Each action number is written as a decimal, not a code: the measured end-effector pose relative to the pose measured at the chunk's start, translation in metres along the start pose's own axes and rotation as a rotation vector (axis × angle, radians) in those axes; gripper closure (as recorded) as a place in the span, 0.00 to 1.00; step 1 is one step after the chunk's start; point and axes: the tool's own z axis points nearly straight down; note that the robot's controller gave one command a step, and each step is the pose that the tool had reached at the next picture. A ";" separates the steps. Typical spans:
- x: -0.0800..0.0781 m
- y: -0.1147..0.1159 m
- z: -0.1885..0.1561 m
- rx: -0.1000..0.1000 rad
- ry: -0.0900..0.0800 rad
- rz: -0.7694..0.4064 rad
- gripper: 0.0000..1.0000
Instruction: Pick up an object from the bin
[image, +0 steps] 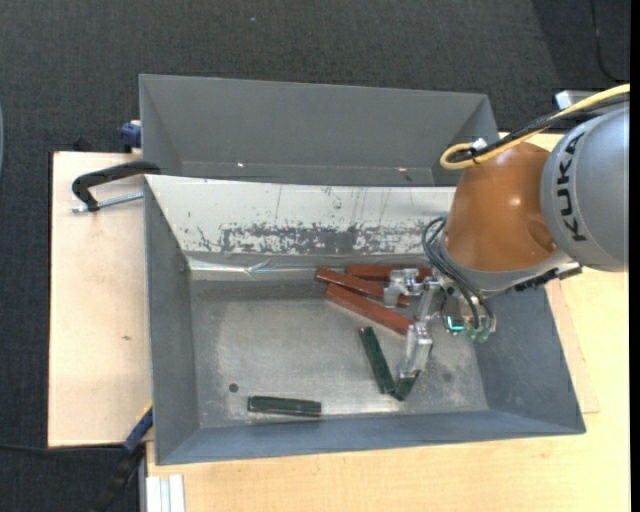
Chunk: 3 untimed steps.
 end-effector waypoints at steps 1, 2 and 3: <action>-0.001 0.000 -0.004 0.000 -0.007 -0.001 0.00; -0.020 -0.024 0.019 -0.001 -0.017 0.050 0.00; 0.002 -0.030 0.046 0.002 -0.009 0.014 0.00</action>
Offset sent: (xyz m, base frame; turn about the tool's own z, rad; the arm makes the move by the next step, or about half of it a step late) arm 0.0381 -0.0613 -0.0586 0.1237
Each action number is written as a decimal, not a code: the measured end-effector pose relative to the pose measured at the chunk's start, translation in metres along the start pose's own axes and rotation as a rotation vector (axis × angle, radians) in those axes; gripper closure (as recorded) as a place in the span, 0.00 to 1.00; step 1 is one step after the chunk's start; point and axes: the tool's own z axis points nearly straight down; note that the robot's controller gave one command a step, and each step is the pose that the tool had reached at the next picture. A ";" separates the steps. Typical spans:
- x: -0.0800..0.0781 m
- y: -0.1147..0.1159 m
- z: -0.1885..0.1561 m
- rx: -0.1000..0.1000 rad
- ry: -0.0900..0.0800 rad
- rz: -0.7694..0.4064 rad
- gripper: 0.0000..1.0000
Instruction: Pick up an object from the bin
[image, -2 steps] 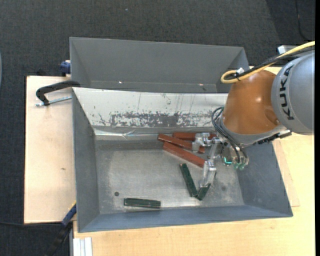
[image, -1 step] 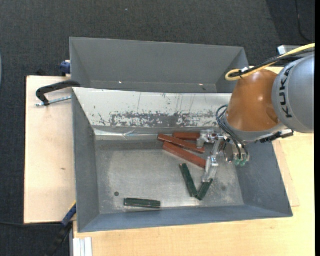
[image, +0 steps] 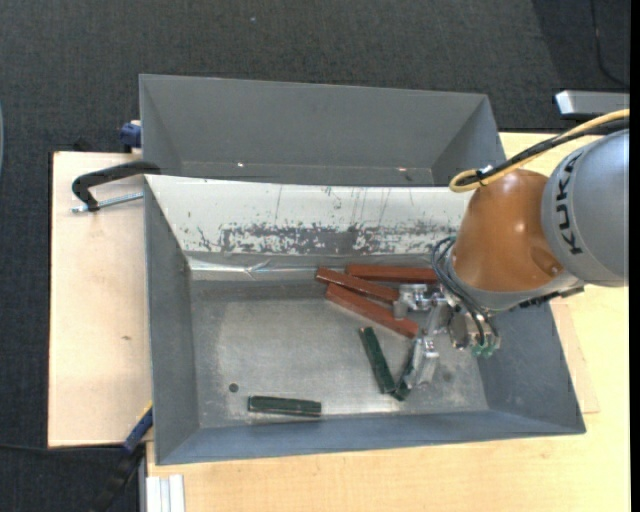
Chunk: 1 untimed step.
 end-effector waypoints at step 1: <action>0.009 0.004 0.004 -0.002 0.001 -0.039 0.00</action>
Offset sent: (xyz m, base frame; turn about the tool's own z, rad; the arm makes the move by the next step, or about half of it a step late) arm 0.0105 -0.0018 0.1712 -0.0964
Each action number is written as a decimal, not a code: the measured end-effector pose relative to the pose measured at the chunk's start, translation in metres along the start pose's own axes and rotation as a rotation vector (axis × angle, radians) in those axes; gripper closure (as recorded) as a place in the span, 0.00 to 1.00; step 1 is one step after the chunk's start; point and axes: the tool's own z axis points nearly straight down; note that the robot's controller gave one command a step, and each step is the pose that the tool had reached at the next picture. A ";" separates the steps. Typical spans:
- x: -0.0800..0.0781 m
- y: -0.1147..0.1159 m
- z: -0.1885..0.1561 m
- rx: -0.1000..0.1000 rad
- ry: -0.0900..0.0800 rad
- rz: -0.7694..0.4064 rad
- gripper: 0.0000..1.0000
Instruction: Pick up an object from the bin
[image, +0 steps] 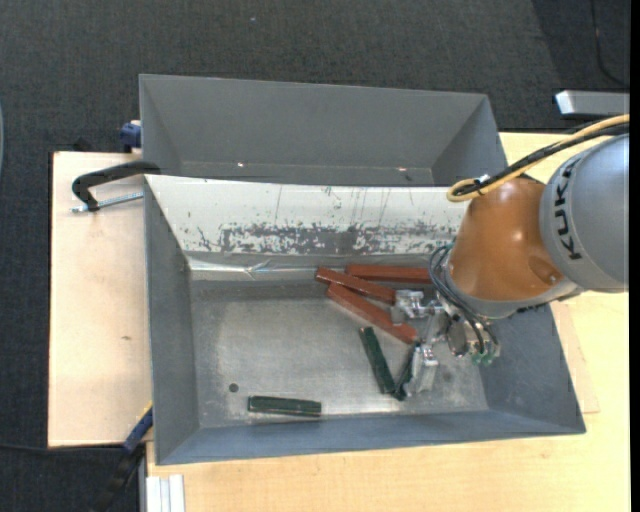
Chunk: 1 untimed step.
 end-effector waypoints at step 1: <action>-0.003 -0.005 -0.047 0.000 0.003 -0.032 0.00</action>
Offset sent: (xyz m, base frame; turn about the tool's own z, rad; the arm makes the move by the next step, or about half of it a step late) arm -0.0288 -0.0441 0.0191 -0.2842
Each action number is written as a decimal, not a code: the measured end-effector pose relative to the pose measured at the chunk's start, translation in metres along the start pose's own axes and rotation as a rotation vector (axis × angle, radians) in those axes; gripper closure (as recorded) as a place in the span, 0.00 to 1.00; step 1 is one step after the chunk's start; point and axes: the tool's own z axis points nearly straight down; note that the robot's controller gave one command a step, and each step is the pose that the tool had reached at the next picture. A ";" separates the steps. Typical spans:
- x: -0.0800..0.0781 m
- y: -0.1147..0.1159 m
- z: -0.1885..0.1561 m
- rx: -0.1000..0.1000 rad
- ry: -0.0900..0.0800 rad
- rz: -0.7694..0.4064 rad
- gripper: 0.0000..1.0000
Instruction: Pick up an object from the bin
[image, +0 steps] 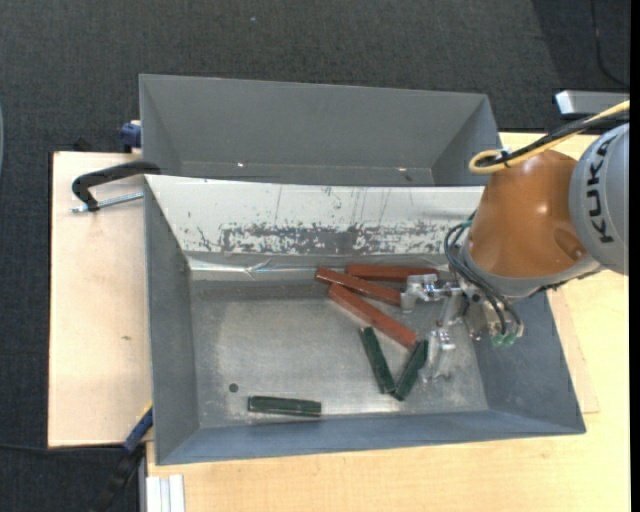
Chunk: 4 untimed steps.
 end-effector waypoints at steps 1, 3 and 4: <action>0.007 -0.013 -0.025 0.003 -0.015 -0.091 0.00; 0.029 0.005 0.056 0.001 -0.006 -0.528 1.00; 0.029 0.005 0.056 0.001 -0.006 -0.528 1.00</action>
Offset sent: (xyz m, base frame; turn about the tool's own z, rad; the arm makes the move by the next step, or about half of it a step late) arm -0.0133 0.0067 -0.0595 -0.5540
